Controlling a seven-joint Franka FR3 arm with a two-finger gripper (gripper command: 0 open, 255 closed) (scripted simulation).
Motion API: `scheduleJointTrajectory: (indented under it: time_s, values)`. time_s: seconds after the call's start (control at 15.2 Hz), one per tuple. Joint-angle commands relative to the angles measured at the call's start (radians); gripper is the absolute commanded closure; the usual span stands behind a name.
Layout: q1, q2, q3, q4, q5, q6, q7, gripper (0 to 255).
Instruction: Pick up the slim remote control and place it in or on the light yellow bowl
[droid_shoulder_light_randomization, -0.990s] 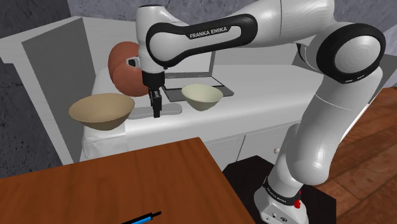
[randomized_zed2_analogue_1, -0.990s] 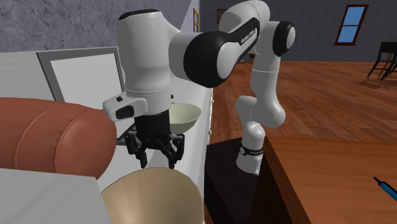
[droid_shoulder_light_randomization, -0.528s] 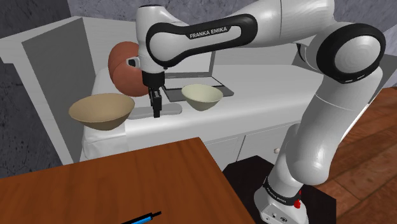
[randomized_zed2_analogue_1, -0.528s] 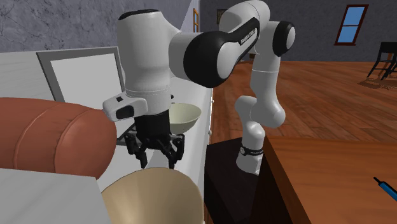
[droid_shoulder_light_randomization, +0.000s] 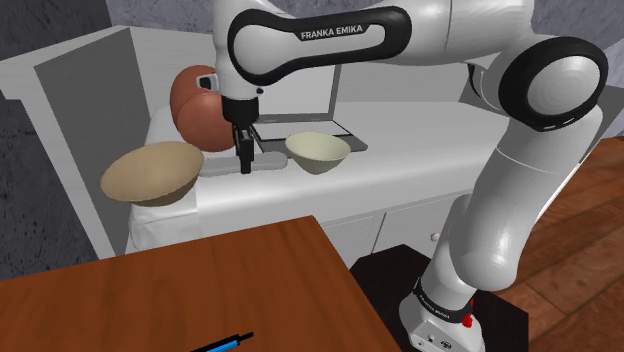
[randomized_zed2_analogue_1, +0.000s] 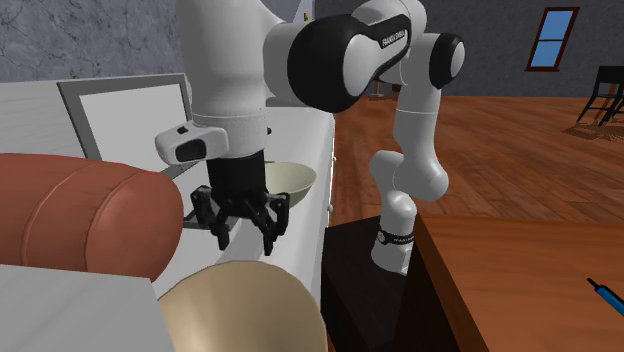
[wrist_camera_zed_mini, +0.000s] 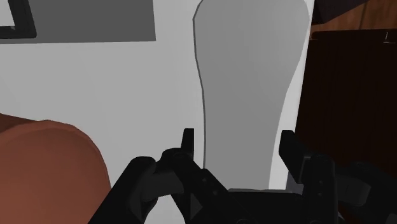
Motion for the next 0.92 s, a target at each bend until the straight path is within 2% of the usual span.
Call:
scheduleJointTrajectory:
  time_s: [0.0,0.86]
  values:
    - [-0.001,-0.002,-0.001,0.026,0.000,-0.027,-0.002,255]
    - [0.001,0.021,0.000,0.228,-0.004,-0.207,-0.002,255]
